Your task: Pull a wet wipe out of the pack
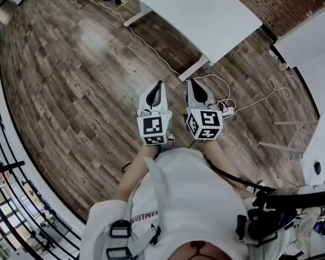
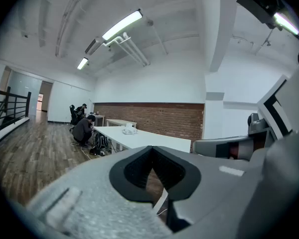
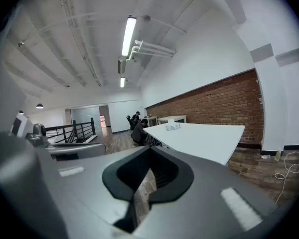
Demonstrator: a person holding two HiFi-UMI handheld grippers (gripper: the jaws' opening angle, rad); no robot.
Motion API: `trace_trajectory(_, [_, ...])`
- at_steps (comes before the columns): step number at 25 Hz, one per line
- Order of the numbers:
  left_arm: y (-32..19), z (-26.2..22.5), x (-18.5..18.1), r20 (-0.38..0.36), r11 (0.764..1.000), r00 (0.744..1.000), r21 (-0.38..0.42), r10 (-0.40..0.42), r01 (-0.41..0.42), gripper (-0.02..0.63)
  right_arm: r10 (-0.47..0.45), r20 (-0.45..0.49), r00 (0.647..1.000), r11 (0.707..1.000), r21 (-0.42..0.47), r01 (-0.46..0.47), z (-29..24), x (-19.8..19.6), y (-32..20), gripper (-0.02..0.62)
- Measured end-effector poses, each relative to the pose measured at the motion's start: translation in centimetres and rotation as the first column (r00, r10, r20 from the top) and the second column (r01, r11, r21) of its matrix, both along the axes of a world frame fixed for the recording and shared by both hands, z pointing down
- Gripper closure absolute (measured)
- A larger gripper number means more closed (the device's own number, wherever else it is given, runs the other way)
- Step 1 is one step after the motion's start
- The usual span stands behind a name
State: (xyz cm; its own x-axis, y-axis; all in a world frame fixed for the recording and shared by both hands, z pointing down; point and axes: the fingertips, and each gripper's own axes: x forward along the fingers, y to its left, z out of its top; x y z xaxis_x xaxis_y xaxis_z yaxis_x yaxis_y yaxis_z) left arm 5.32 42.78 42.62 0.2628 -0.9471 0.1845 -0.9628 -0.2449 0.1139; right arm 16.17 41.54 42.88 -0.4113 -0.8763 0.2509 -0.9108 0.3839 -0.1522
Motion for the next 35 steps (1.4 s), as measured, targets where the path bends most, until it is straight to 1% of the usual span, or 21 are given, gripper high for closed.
trace_trajectory(3, [-1.9, -0.6, -0.1, -0.003, 1.0, 1.0, 0.021, -0.008, 0.008, 0.604, 0.002, 0.006, 1.0, 1.0, -0.002, -0.002, 0.3, 0.3, -1.8, 0.591])
trace_trajectory(7, [-5.5, -0.4, -0.7, -0.017, 1.0, 1.0, 0.026, 0.011, -0.011, 0.604, 0.003, 0.007, 1.0, 1.0, 0.004, -0.003, 0.5, -0.7, -5.1, 0.591])
trace_trajectory(10, [-10.6, -0.2, -2.3, -0.008, 0.999, 0.999, 0.024, 0.036, -0.036, 0.604, 0.018, 0.017, 1.0, 1.0, 0.004, -0.018, 0.4, -2.1, -10.0, 0.591])
trace_trajectory(14, [-18.4, -1.0, -5.6, 0.017, 0.998, 0.998, 0.033, 0.056, -0.057, 0.604, 0.056, 0.039, 0.998, 0.998, 0.015, -0.056, -0.2, -4.7, -17.7, 0.591])
trace_trajectory(17, [-22.0, -1.2, -6.9, 0.012, 0.996, 0.997, 0.046, 0.081, -0.082, 0.604, 0.075, 0.044, 0.996, 0.997, 0.03, -0.076, -0.6, -7.0, -21.3, 0.591])
trace_trajectory(19, [-23.3, -0.3, -7.4, -0.005, 0.996, 0.996, 0.023, 0.084, -0.084, 0.604, 0.065, 0.027, 0.998, 0.998, 0.022, -0.065, -0.2, -7.9, -22.6, 0.591])
trace_trajectory(22, [-25.1, 1.5, -7.8, -0.019, 0.997, 0.997, -0.025, 0.068, -0.069, 0.604, 0.051, 0.007, 0.999, 0.999, -0.003, -0.051, 0.9, -8.0, -25.1, 0.591])
trace_trajectory(25, [-28.7, 1.9, -8.6, -0.003, 0.999, 0.999, -0.021, 0.043, -0.044, 0.604, 0.031, 0.013, 0.999, 0.999, -0.018, -0.031, 1.7, -8.5, -29.1, 0.591])
trace_trajectory(27, [-31.7, 2.0, -8.7, 0.001, 0.999, 0.999, -0.02, 0.037, -0.037, 0.604, 0.014, 0.028, 1.0, 1.0, -0.019, -0.013, 1.9, -9.1, -32.3, 0.591])
trace_trajectory(30, [-36.4, 1.9, -7.9, -0.001, 0.999, 0.999, -0.024, 0.035, -0.035, 0.604, -0.016, 0.043, 0.999, 1.0, -0.024, 0.017, 1.9, -9.4, -37.4, 0.591])
trace_trajectory(32, [-39.9, 1.6, -7.4, 0.003, 0.999, 1.0, -0.026, 0.024, -0.024, 0.604, -0.034, 0.047, 0.998, 0.999, -0.03, 0.035, 1.9, -9.2, -40.9, 0.591])
trace_trajectory(35, [-44.2, 1.4, -6.6, 0.014, 1.0, 1.0, -0.022, 0.021, -0.02, 0.604, -0.038, 0.055, 0.998, 0.999, -0.027, 0.039, 1.8, -8.2, -45.2, 0.591])
